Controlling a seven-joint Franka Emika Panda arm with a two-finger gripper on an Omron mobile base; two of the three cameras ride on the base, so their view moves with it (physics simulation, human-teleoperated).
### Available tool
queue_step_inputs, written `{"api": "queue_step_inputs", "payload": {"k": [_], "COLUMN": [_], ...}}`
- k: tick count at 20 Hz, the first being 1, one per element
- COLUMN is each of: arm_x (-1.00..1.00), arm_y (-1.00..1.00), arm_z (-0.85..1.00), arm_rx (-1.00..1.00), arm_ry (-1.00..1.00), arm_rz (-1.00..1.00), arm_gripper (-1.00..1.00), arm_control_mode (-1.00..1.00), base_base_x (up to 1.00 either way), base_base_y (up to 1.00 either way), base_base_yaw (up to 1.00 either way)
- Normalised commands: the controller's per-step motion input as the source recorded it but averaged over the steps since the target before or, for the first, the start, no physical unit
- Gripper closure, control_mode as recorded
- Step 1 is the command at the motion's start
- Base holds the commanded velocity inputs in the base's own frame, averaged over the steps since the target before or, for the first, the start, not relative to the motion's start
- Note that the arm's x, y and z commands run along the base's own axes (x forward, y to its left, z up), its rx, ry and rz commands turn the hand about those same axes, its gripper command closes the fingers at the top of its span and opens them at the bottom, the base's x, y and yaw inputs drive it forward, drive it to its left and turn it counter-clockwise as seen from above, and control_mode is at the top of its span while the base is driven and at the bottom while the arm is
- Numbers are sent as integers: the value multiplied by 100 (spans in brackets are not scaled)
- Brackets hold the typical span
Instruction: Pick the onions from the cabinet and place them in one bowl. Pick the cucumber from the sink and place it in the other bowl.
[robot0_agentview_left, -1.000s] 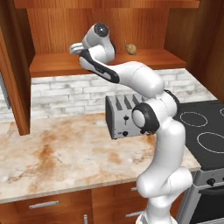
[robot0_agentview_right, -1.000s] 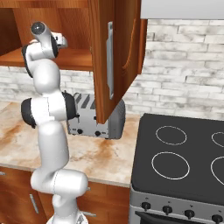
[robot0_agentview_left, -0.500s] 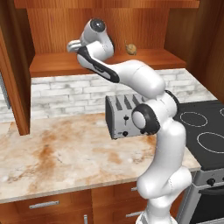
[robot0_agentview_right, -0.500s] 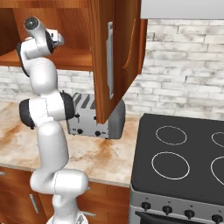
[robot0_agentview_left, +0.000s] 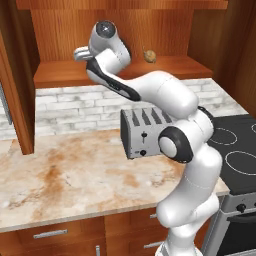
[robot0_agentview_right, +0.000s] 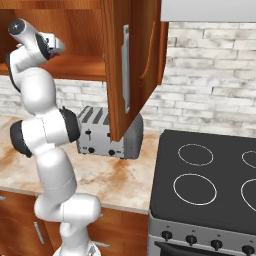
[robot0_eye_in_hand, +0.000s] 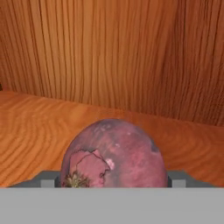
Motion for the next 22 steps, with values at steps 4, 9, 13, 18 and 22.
{"api": "queue_step_inputs", "payload": {"k": [4,9,13,18,22], "arm_x": [-99,-98,-100,-100,-100], "arm_y": [-24,-48,-47,-47,-52], "arm_z": [13,5,6,15,14], "arm_rx": [9,12,10,8,1], "arm_ry": [0,0,0,1,4], "arm_rz": [-6,-3,-1,-1,0], "arm_gripper": [100,100,100,100,100], "arm_control_mode": [-100,-100,-100,-100,-100], "base_base_x": [0,0,0,0,0], "base_base_y": [0,0,0,0,0], "base_base_yaw": [0,0,0,0,0]}}
